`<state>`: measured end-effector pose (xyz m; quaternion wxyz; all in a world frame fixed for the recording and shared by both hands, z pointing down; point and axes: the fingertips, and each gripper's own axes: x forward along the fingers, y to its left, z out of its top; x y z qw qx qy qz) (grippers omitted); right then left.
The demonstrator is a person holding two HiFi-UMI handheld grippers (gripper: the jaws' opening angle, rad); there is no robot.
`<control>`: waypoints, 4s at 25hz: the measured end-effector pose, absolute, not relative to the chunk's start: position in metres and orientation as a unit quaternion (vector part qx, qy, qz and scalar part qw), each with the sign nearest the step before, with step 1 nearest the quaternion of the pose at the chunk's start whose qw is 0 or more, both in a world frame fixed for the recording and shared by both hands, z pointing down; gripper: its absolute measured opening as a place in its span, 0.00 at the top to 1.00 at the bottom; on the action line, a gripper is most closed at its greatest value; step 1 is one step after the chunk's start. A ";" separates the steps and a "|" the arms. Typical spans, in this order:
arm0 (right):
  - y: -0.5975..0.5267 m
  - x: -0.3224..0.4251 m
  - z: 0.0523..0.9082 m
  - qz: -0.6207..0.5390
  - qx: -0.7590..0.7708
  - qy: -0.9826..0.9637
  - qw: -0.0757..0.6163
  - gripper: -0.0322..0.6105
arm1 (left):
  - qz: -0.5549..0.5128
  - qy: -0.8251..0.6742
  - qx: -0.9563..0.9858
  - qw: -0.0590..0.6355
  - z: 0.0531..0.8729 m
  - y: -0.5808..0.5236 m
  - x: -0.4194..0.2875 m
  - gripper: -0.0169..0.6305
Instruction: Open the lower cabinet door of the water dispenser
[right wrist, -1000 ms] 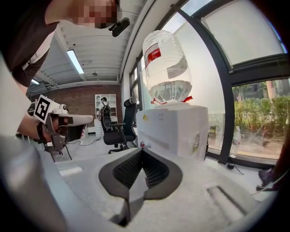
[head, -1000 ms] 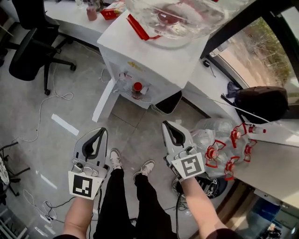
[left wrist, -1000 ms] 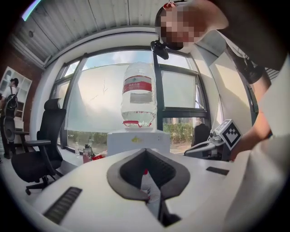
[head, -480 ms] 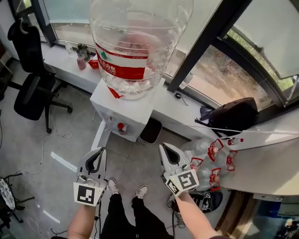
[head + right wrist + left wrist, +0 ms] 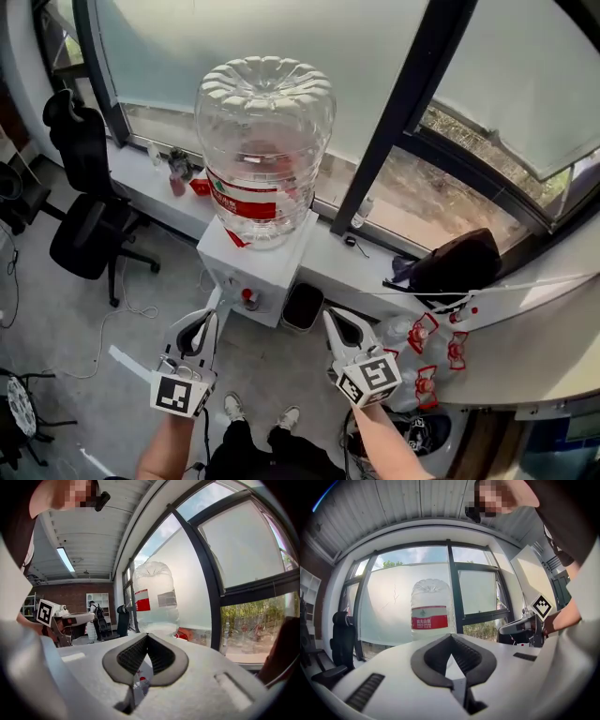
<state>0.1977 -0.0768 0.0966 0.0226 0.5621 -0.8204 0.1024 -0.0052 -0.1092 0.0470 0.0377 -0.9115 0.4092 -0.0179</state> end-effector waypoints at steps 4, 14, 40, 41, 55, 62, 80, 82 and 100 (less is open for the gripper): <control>-0.060 0.197 0.051 0.070 0.559 -0.826 0.004 0.94 | 0.002 0.411 -0.910 0.062 -0.001 -0.097 -0.007 0.96; -0.020 0.212 -0.010 0.005 0.547 -0.837 -0.021 0.94 | 0.047 0.421 -0.899 0.110 -0.083 -0.051 -0.021 0.96; 0.024 0.248 -0.017 0.006 0.602 -0.798 -0.023 0.94 | 0.065 0.456 -0.880 0.111 -0.096 -0.027 -0.047 0.96; 0.024 0.246 -0.016 0.007 0.600 -0.800 -0.023 0.94 | 0.065 0.459 -0.879 0.109 -0.095 -0.027 -0.048 0.96; 0.021 0.235 0.001 0.022 0.611 -0.791 -0.018 0.94 | 0.063 0.444 -0.889 0.095 -0.079 -0.033 -0.051 0.96; 0.014 0.224 0.000 0.018 0.608 -0.794 -0.016 0.94 | 0.061 0.449 -0.887 0.086 -0.073 -0.033 -0.060 0.96; 0.005 0.211 -0.006 0.016 0.613 -0.789 -0.032 0.94 | 0.075 0.443 -0.889 0.088 -0.075 -0.041 -0.066 0.96; 0.005 0.211 -0.005 0.010 0.625 -0.780 -0.025 0.94 | 0.077 0.441 -0.890 0.090 -0.078 -0.041 -0.066 0.96; -0.002 0.199 -0.017 -0.010 0.621 -0.784 -0.022 0.94 | 0.078 0.438 -0.892 0.081 -0.076 -0.043 -0.077 0.96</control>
